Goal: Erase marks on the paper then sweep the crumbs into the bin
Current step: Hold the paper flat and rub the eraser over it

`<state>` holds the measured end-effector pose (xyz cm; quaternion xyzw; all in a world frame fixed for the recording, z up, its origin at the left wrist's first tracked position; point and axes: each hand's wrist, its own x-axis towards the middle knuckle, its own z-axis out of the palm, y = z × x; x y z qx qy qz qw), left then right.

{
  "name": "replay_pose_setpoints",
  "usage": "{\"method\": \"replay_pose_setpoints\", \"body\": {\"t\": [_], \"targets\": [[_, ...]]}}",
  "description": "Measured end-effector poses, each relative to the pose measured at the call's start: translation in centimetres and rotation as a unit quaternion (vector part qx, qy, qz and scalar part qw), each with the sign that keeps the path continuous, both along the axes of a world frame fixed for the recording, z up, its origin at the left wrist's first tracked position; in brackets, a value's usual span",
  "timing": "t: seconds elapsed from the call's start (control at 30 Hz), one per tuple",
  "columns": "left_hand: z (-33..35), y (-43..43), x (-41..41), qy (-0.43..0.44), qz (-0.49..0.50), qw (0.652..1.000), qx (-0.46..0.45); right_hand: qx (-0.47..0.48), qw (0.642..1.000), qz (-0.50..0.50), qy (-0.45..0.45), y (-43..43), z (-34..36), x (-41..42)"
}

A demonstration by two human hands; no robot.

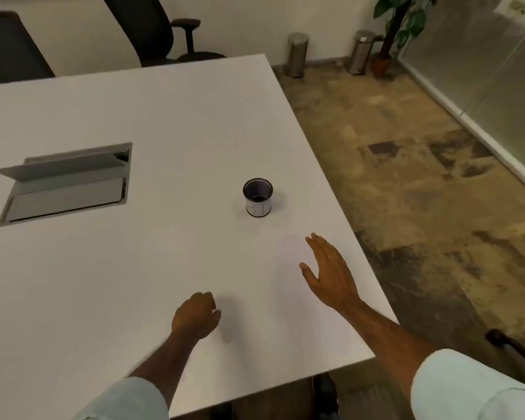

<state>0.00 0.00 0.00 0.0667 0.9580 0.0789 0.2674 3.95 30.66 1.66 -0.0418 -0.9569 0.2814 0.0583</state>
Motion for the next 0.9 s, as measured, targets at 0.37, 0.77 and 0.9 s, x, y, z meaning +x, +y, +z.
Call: {"method": "replay_pose_setpoints", "body": {"t": [0.37,0.77,0.9], "targets": [[-3.3,1.3,2.0,-0.099,0.052,0.994,-0.015,-0.060,0.996,-0.047,-0.037,-0.1,-3.2,0.9],[-5.6,1.8,3.2,-0.086,0.227,0.958,0.156,-0.143,0.980,0.029,-0.136,-6.1,-7.5,3.5],[-5.8,2.6,2.8,-0.129,0.377,0.835,0.380,-0.158,0.975,0.035,-0.150,-7.9,-8.1,3.2]]}}
